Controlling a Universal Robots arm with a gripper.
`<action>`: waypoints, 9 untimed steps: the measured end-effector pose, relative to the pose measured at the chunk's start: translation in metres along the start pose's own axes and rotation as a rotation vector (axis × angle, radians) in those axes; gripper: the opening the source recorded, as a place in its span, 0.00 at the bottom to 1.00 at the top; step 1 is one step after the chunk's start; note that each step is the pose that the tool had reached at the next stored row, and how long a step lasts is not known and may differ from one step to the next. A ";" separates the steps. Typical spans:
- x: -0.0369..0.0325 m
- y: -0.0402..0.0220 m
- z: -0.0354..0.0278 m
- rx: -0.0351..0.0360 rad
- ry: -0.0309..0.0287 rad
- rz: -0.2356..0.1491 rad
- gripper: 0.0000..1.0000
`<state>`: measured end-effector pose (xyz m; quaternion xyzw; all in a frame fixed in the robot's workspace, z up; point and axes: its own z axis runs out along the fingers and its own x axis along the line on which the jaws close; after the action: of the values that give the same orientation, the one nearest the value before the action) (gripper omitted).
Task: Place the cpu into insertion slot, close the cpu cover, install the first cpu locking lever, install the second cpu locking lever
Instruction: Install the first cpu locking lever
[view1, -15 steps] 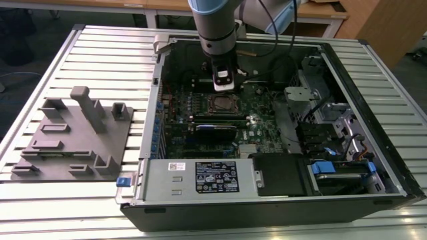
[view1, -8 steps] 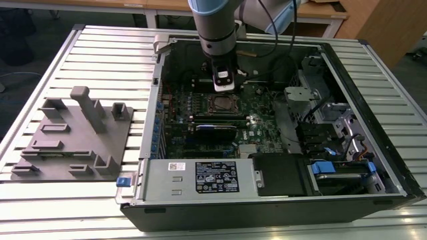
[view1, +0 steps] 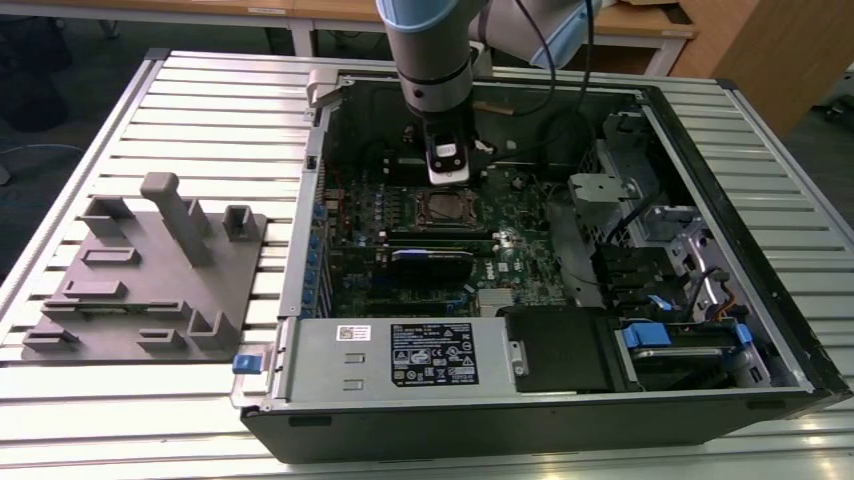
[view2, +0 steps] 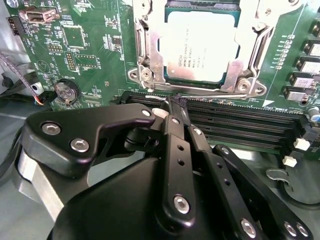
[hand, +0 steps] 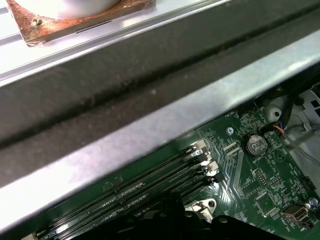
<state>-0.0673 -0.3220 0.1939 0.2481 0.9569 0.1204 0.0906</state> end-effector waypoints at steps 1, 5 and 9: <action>0.0000 -0.0001 0.0000 0.0003 0.0000 0.000 0.11; -0.0001 -0.0003 0.0003 0.0012 -0.0005 -0.001 0.11; -0.0001 -0.0007 0.0011 0.0018 -0.0008 -0.001 0.11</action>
<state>-0.0673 -0.3223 0.1927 0.2475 0.9572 0.1194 0.0909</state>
